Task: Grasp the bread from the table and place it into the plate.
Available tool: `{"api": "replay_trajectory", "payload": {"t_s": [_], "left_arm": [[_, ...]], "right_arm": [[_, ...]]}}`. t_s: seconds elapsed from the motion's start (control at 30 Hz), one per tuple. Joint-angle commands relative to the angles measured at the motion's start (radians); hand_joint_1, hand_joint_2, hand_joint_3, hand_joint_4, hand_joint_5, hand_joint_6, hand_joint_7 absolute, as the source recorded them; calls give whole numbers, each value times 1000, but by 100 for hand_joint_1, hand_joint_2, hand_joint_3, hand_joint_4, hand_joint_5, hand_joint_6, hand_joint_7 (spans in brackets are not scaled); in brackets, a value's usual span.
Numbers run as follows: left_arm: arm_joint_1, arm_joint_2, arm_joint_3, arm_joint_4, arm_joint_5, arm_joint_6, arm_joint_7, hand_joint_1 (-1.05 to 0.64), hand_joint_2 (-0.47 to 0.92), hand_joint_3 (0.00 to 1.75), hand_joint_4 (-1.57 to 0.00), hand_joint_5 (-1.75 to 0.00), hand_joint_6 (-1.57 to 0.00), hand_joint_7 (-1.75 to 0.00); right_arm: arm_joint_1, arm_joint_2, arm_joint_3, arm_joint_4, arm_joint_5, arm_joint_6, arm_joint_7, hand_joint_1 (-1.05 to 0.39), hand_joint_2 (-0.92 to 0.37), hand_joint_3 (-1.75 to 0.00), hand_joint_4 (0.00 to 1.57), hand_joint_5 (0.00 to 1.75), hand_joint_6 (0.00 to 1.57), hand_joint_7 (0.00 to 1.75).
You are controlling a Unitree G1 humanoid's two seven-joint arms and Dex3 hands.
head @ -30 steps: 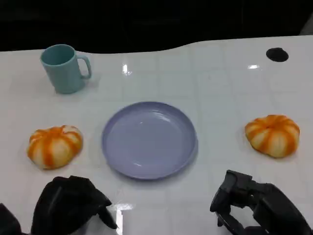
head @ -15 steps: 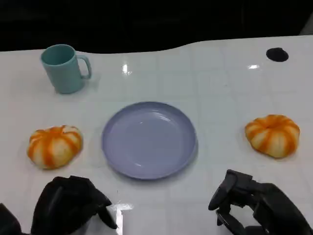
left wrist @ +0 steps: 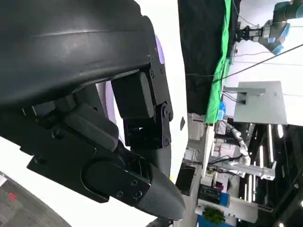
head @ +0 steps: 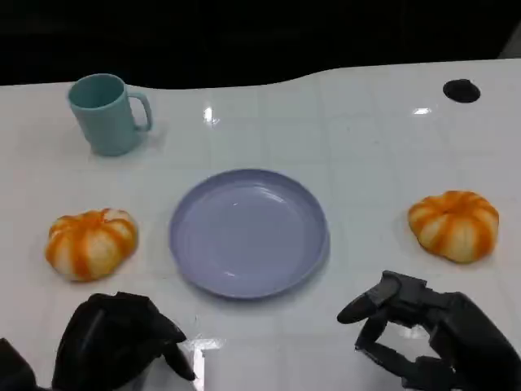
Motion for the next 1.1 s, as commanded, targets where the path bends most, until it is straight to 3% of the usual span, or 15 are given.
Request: {"api": "replay_trajectory", "payload": {"t_s": [0.03, 0.17, 0.3, 0.57, 0.9, 1.1], "left_arm": [[-9, 7, 8, 14, 6, -17, 9, -103, 79, 0, -157, -71, -157, -37], [-16, 7, 9, 32, 9, -33, 11, -103, 80, 1, -157, -71, -157, -36], [-21, 9, 8, 40, 10, -39, 9, -103, 80, 0, -157, -71, -157, -35], [-38, 10, 15, 69, 20, -52, 11, -104, 80, 0, -157, -71, -157, -36], [-44, 10, 20, 76, 16, -42, 7, -105, 80, 0, -157, -71, -157, -37], [-37, 7, 17, 68, 21, -47, 12, -104, 80, 0, -157, -71, -157, -37]], "right_arm": [[-24, -47, -28, -21, -81, -69, -45, -19, -84, -24, 29, 117, 42, 71], [-45, -82, -38, -17, -137, -129, -71, -17, -84, -22, 20, 107, 37, 60], [-58, -126, -51, -50, -213, -136, -99, -23, -85, -16, 14, 98, 35, 52], [-74, -187, -76, -116, -390, -111, -184, -30, -90, -2, 8, 74, 40, 23], [-105, -231, -88, -175, -594, -63, -291, -31, -83, 0, 2, 71, 40, 14], [-138, -259, -79, -212, -808, 15, -386, -41, -82, 0, 0, 64, 37, 8]]}}
